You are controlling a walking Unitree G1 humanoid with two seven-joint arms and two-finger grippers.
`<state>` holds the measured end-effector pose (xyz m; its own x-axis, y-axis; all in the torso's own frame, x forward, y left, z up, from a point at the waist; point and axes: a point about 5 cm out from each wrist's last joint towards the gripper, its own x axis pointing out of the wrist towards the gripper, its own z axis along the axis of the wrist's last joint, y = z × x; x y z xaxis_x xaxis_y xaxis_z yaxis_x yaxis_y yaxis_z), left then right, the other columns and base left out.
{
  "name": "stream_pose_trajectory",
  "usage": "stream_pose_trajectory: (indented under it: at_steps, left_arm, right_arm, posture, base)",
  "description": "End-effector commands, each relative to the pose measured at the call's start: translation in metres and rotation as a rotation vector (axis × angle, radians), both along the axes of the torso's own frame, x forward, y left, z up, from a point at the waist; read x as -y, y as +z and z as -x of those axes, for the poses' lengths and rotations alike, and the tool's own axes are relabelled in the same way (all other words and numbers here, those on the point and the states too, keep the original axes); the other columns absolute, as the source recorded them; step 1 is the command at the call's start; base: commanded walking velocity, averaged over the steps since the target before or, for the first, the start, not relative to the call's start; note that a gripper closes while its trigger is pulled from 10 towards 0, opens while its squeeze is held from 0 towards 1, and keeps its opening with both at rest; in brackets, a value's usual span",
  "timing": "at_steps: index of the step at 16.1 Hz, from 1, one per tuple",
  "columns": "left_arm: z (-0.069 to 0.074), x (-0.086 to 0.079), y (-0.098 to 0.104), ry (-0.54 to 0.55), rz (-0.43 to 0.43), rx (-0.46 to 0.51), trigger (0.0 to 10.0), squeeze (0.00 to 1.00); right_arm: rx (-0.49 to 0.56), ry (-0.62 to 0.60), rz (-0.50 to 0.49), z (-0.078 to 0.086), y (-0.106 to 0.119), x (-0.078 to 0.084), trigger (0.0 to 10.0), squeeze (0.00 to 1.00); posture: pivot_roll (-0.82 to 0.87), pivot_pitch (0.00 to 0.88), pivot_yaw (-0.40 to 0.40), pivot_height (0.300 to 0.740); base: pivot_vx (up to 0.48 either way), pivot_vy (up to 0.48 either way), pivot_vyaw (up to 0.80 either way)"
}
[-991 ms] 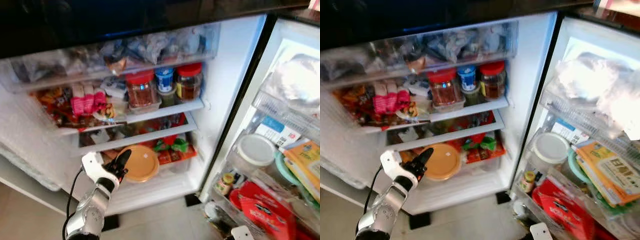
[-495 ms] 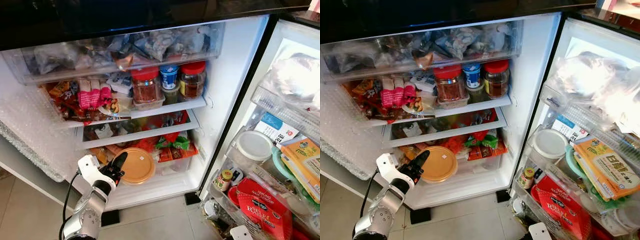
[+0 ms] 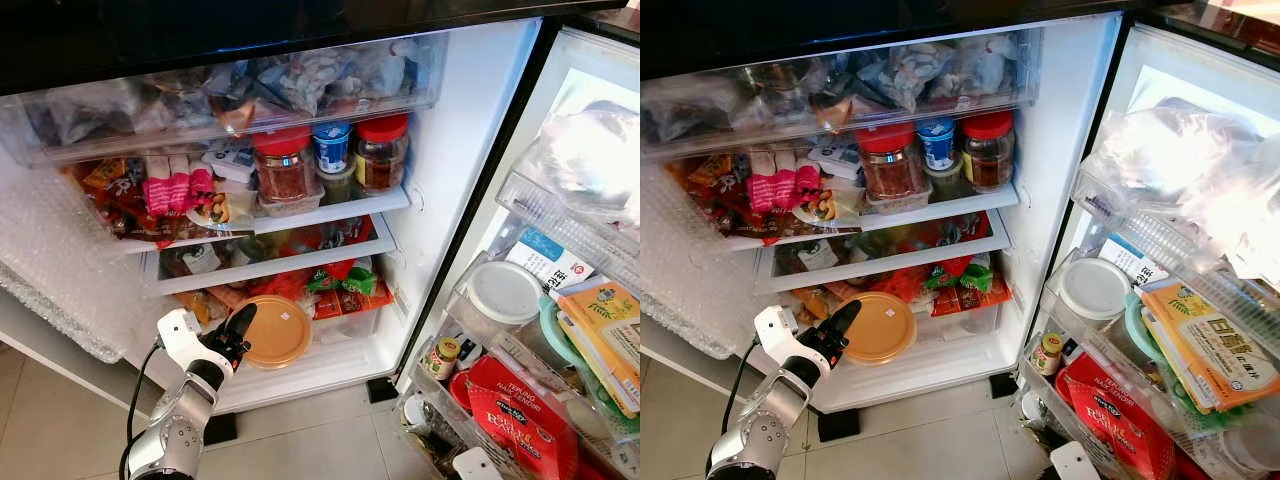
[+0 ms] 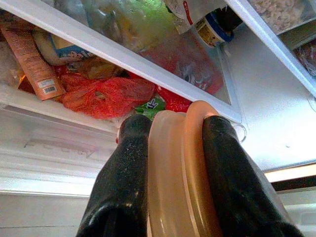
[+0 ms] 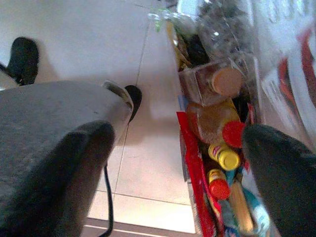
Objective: Restocking fridge
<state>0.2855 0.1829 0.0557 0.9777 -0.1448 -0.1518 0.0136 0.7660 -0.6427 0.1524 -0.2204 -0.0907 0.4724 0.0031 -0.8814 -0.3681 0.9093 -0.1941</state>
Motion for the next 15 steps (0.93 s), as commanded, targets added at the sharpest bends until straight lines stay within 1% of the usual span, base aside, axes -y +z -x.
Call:
stream_pose_trajectory:
  at_steps: [1, 2, 5, 6, 13, 14, 15]
  left_arm:
    - [0.0011, 0.0002, -0.0006, 0.003, 0.005, -0.006, 10.0, 0.00]
    - [0.0011, 0.0002, -0.0007, 0.003, 0.004, -0.006, 10.0, 0.00]
    - [0.0016, 0.0007, -0.0009, 0.001, 0.005, -0.006, 10.0, 0.00]
    - [0.0015, 0.0007, -0.0010, 0.001, 0.004, -0.007, 10.0, 0.00]
    - [0.0015, 0.0005, -0.0014, 0.003, 0.003, -0.006, 10.0, 0.00]
    - [0.0013, 0.0004, -0.0012, 0.003, 0.002, -0.005, 10.0, 0.00]
    - [0.0008, 0.0002, -0.0005, 0.006, 0.002, -0.002, 10.0, 0.00]
  right_arm:
    - [-0.048, 0.038, 0.006, 0.0099, -0.0044, -0.0019, 10.0, 0.00]
    - [-0.050, 0.044, 0.009, 0.0098, -0.0044, -0.0019, 10.0, 0.00]
    - [-0.050, 0.074, 0.011, 0.0095, -0.0041, -0.0025, 10.0, 0.00]
    - [-0.046, 0.073, 0.008, 0.0093, -0.0040, -0.0027, 10.0, 0.00]
    - [-0.045, 0.075, 0.008, 0.0099, -0.0043, -0.0030, 10.0, 0.00]
    - [-0.046, 0.076, 0.011, 0.0102, -0.0044, -0.0028, 10.0, 0.00]
    - [-0.047, 0.078, 0.014, 0.0102, -0.0044, -0.0026, 10.0, 0.00]
  posture:
    - [-0.11, 0.128, 0.042, 0.732]
    - [-0.11, 0.128, 0.042, 0.727]
    - [-0.11, 0.128, 0.042, 0.690]
    - [-0.11, 0.128, 0.042, 0.685]
    - [-0.11, 0.123, 0.041, 0.685]
    - [-0.11, 0.122, 0.041, 0.681]
    - [-0.11, 0.122, 0.041, 0.667]
  base:
    - [0.000, 0.000, 0.00]
    - [0.000, 0.000, 0.00]
    - [0.000, 0.000, 0.00]
    - [0.000, 0.000, 0.00]
    - [0.000, 0.000, 0.00]
    - [0.000, 0.000, 0.00]
    - [0.000, 0.000, 0.00]
